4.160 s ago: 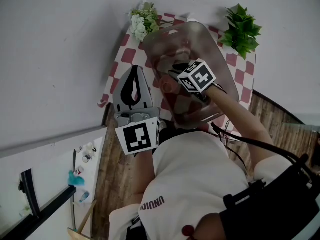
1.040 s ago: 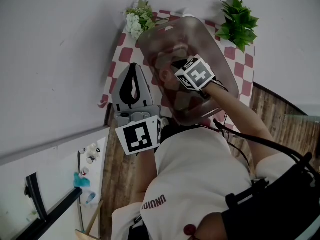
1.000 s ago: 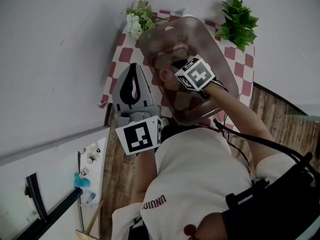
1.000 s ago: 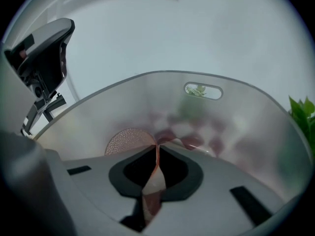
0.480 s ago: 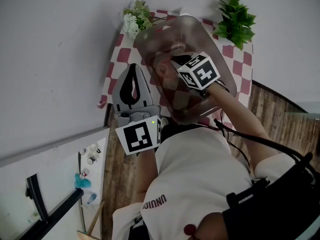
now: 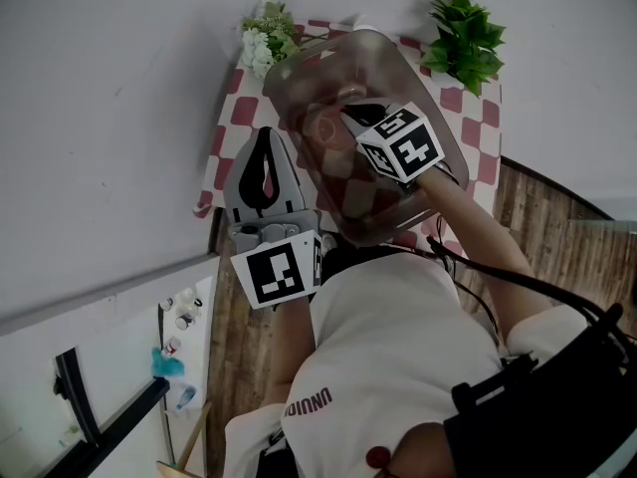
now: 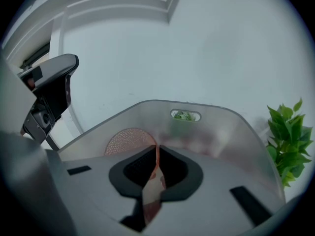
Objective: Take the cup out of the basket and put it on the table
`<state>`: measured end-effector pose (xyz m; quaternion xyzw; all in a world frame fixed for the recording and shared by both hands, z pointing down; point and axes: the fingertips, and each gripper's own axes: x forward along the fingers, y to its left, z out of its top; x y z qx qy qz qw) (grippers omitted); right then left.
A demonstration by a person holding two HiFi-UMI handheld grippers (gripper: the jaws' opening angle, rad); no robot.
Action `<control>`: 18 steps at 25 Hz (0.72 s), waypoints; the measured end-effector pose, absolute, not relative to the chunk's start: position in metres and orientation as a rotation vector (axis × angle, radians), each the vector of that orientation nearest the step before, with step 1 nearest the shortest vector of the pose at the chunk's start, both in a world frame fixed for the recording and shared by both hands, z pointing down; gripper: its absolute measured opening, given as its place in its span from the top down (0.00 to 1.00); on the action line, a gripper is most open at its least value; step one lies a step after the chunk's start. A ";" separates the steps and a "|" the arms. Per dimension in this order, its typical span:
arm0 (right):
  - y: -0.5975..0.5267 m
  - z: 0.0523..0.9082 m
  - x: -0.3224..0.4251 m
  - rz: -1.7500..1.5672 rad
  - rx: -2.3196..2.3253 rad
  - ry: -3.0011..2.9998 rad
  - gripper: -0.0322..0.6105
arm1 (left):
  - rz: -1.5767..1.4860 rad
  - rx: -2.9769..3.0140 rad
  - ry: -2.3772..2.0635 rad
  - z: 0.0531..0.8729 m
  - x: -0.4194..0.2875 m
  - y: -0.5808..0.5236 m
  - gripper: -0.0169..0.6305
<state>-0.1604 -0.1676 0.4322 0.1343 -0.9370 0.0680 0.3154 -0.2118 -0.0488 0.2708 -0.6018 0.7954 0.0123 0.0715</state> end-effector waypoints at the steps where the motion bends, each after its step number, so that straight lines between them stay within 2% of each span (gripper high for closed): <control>1: -0.168 0.431 -0.160 0.178 0.355 -2.472 0.89 | 0.037 -1.809 2.390 0.271 -0.211 -0.049 0.95; 18: -0.172 0.404 -0.151 0.142 0.439 -2.561 0.89 | 0.040 -1.816 2.384 0.270 -0.205 -0.050 0.95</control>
